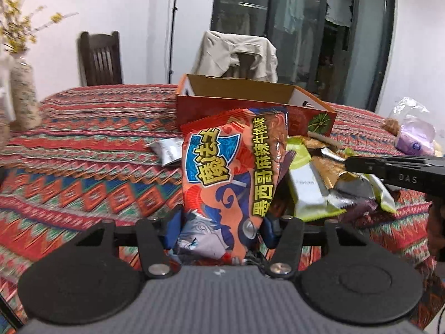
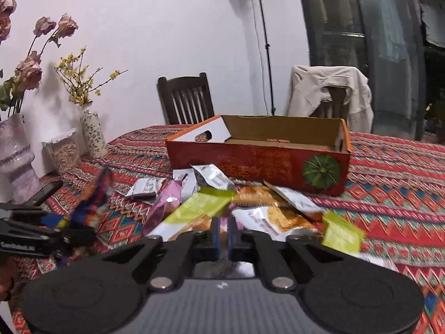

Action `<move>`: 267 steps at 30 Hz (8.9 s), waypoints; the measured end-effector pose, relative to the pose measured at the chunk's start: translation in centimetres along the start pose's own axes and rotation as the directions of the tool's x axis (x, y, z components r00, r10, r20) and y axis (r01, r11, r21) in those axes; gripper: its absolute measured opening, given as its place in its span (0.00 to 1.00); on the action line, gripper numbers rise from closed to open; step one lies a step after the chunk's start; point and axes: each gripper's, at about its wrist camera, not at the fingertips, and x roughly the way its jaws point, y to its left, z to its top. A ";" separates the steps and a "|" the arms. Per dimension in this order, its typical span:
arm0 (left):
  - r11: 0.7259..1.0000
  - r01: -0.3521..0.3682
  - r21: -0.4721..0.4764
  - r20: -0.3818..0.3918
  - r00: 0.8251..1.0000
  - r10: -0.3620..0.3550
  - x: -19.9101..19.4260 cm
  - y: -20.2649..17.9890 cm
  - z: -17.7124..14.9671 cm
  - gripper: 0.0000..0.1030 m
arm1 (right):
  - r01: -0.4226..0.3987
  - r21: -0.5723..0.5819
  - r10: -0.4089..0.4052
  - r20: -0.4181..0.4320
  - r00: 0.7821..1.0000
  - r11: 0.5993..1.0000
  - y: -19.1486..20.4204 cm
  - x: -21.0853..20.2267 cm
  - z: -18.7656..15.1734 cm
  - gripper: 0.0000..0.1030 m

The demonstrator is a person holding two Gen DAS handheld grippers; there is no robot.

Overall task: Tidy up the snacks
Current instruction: 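Carry the candy bag with left tool while right tool carries the cracker packet to the box, then open both tools to drop the packets into the orange box, then move both tools back toward the remaining snack pile, then grasp a white wrapper with left tool while right tool grasps a cracker packet, then carry both packets over the box and open both tools to drop them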

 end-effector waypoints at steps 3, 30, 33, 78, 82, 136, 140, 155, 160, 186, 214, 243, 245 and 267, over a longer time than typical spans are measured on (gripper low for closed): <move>1.000 -0.024 0.011 -0.033 0.999 0.024 -1.2 -0.3 -1.3 0.56 | 0.002 0.007 -0.002 -0.004 1.000 1.000 0.5 -1.7 -1.2 0.09; 0.995 -0.092 -0.027 -0.083 0.993 0.089 0.2 0.0 -3.1 0.78 | -0.109 -0.133 0.091 -0.138 0.986 0.985 3.6 -4.2 -5.2 0.63; 0.995 -0.087 -0.040 -0.082 0.993 0.083 0.2 0.1 -3.0 0.78 | -0.141 -0.104 0.122 -0.174 0.977 0.985 4.0 -4.4 -5.5 0.55; 0.998 0.011 0.069 -0.031 0.999 -0.009 18.7 1.6 25.2 0.51 | 0.056 0.112 -0.058 0.013 0.998 0.992 -10.6 7.4 19.2 0.39; 0.998 -0.032 0.045 -0.136 0.990 0.038 26.6 2.1 26.5 0.51 | 0.142 0.155 -0.124 -0.121 0.985 0.978 -13.9 16.3 21.5 0.39; 0.998 -0.022 0.063 0.307 0.952 0.002 -11.0 -0.4 2.7 1.00 | 0.140 0.014 -0.139 0.235 0.962 0.990 -0.8 -16.3 4.4 1.00; 1.000 -0.003 0.020 0.268 0.964 -0.003 -12.5 0.0 -1.3 1.00 | 0.200 0.003 -0.196 0.227 0.954 0.980 1.7 -18.2 -1.0 1.00; 0.998 -0.054 -0.016 0.056 0.997 0.055 -11.9 0.6 -10.2 1.00 | 0.268 0.084 -0.277 0.127 0.953 0.960 4.3 -18.6 -13.8 1.00; 0.998 -0.059 0.001 0.051 0.997 0.059 -10.9 0.9 -8.8 1.00 | 0.271 0.109 -0.283 0.117 0.952 0.956 4.0 -17.4 -13.4 1.00; 0.999 -0.026 -0.047 0.041 0.999 0.028 2.0 2.3 2.7 0.97 | 0.115 0.089 -0.124 0.091 0.988 0.989 2.6 -6.9 -4.1 0.71; 0.991 -0.117 0.065 -0.072 0.990 0.122 13.9 4.1 7.4 0.40 | 0.207 -0.024 -0.208 -0.049 0.977 0.978 2.5 1.6 -1.4 0.51; 0.996 0.072 0.046 0.140 0.987 -0.078 0.9 -1.0 8.0 0.40 | 0.055 0.153 -0.063 0.047 0.997 0.987 -1.2 -7.1 -2.0 0.48; 0.995 0.078 0.054 0.155 0.984 -0.086 2.3 -0.9 10.4 0.40 | 0.023 0.150 -0.033 0.068 0.997 0.988 -1.9 -6.6 -0.4 0.48; 0.990 -0.029 0.140 -0.050 0.998 0.036 24.9 1.6 18.3 0.51 | 0.261 0.038 -0.258 -0.074 0.963 0.965 -13.7 17.3 13.2 0.49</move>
